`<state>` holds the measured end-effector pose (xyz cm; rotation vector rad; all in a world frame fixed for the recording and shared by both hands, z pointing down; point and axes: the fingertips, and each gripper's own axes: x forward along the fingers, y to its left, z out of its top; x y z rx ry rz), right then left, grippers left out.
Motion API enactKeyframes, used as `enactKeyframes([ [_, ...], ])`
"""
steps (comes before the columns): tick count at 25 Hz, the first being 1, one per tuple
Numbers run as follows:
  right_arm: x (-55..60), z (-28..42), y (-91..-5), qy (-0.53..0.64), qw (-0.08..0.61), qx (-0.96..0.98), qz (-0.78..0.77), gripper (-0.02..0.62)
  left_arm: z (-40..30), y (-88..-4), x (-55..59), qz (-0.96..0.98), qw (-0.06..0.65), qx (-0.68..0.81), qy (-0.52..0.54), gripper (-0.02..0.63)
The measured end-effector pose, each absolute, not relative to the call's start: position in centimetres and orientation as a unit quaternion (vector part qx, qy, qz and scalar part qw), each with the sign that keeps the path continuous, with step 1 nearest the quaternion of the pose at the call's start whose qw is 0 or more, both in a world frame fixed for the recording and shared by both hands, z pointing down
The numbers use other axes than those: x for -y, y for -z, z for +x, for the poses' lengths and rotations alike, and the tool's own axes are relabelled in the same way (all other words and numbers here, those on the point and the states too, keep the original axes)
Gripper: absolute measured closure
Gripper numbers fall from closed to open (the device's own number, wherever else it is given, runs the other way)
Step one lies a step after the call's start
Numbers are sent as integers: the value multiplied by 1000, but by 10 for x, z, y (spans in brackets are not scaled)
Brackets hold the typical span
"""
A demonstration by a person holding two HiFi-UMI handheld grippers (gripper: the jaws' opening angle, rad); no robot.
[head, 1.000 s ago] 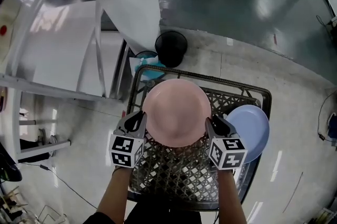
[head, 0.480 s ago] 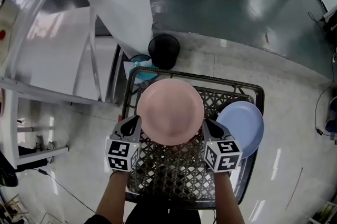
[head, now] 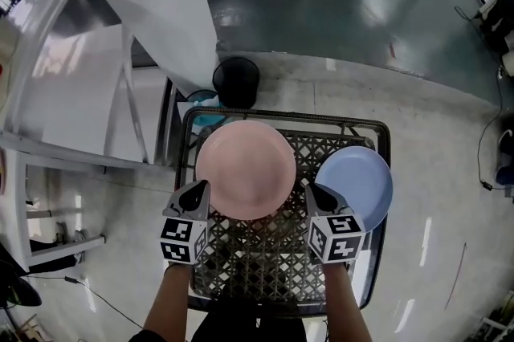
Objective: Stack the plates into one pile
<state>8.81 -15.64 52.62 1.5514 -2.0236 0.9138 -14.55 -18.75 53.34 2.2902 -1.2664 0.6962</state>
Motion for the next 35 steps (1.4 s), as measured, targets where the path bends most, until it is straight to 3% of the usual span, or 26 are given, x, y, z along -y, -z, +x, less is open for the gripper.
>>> enactKeyframes([
  [35, 9, 278, -532, -369, 142, 597, 698, 586, 76, -524, 125, 895, 175, 307, -273, 607],
])
